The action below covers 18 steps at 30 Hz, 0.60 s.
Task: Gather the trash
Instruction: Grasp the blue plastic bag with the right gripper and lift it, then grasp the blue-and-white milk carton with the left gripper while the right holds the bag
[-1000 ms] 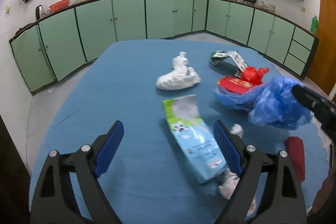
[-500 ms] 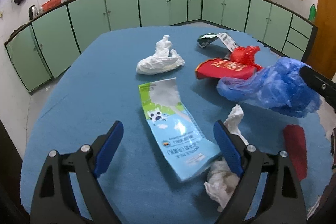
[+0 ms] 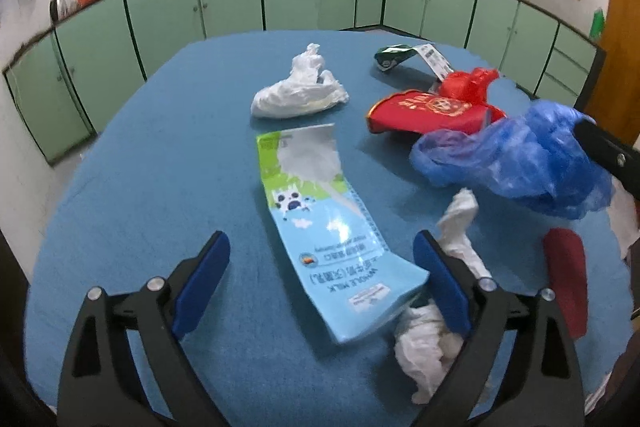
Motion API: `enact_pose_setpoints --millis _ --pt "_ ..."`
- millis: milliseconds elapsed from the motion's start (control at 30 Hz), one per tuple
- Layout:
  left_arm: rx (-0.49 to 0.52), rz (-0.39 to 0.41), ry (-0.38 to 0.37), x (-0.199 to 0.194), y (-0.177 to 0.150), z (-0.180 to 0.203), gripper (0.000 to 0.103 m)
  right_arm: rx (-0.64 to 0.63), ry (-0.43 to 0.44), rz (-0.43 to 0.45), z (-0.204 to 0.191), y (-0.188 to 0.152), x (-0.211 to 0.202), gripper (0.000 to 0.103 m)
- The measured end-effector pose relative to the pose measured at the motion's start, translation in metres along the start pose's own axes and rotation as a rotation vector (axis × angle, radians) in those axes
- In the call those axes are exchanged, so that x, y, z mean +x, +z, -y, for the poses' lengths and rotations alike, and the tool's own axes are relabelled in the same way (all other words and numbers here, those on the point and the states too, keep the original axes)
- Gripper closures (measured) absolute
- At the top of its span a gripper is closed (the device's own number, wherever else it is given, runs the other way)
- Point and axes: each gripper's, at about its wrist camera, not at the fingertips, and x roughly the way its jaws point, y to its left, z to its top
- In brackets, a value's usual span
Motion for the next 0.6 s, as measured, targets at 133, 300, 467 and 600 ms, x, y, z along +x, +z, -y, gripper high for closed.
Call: enact_pose_setpoints --millis 133,300,467,600 --pt "-0.034 -0.007 0.010 0.006 0.007 -0.012 0.019 -0.001 -0.001 -0.006 0.000 -0.001 0.000 0.084" --pt "-0.072 -0.031 -0.039 0.011 0.014 -0.022 0.048 -0.006 0.006 -0.015 -0.002 -0.004 0.003 0.084" --pt "-0.094 -0.026 -0.054 0.006 0.019 -0.033 0.053 -0.014 0.005 -0.008 -0.002 -0.002 0.001 0.084" --pt "-0.110 -0.001 -0.064 -0.007 0.024 -0.039 0.056 -0.017 0.007 -0.002 -0.002 0.000 -0.003 0.084"
